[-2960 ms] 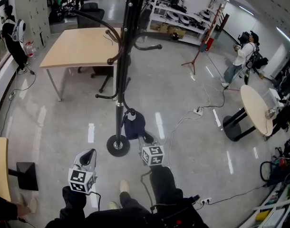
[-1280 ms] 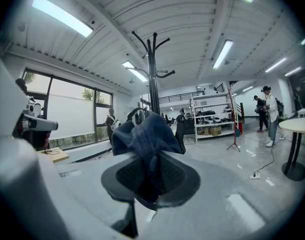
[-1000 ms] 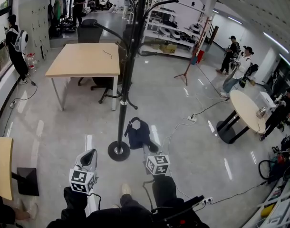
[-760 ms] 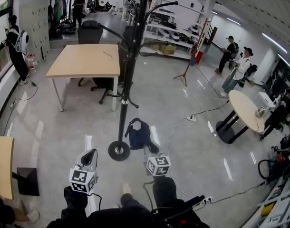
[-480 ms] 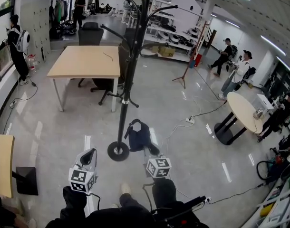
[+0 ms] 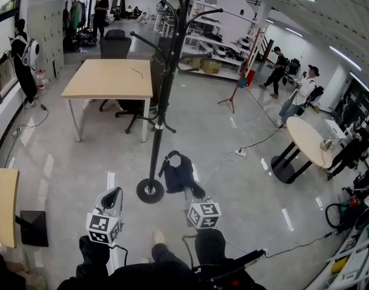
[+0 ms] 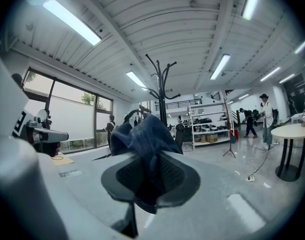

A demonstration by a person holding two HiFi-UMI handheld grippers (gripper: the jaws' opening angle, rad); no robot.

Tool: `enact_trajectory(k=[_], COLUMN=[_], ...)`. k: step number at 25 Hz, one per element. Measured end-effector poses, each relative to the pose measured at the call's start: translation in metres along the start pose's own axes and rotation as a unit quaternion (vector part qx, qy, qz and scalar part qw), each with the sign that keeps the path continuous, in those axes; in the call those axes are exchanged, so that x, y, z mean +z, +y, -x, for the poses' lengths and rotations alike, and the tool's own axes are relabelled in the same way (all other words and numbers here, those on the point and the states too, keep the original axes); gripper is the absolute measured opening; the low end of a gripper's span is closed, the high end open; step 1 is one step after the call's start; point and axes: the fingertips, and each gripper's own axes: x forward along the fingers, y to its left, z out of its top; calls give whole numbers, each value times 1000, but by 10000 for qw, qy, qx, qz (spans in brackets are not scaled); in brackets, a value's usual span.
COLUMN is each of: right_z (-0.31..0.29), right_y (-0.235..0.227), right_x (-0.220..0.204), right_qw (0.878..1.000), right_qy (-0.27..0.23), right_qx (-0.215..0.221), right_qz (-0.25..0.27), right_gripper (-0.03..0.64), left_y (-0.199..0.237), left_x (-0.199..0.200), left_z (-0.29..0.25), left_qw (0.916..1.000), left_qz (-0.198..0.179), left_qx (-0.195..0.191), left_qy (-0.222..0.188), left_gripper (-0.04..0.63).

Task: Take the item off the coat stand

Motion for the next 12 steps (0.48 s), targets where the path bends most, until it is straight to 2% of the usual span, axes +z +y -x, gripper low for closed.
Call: enact_trajectory(k=[12], right_z=[36], right_y=[13], right_x=[15], right_qw=[9999], right_qy=[-147], right_qx=[-37], right_qz=[19], right_gripper=[49], left_y=[-4], left_x=[9], left_z=[17], left_qw=[10000], left_qz=[-25], left_qx=[40], left_qy=[-69], left_gripper=[2])
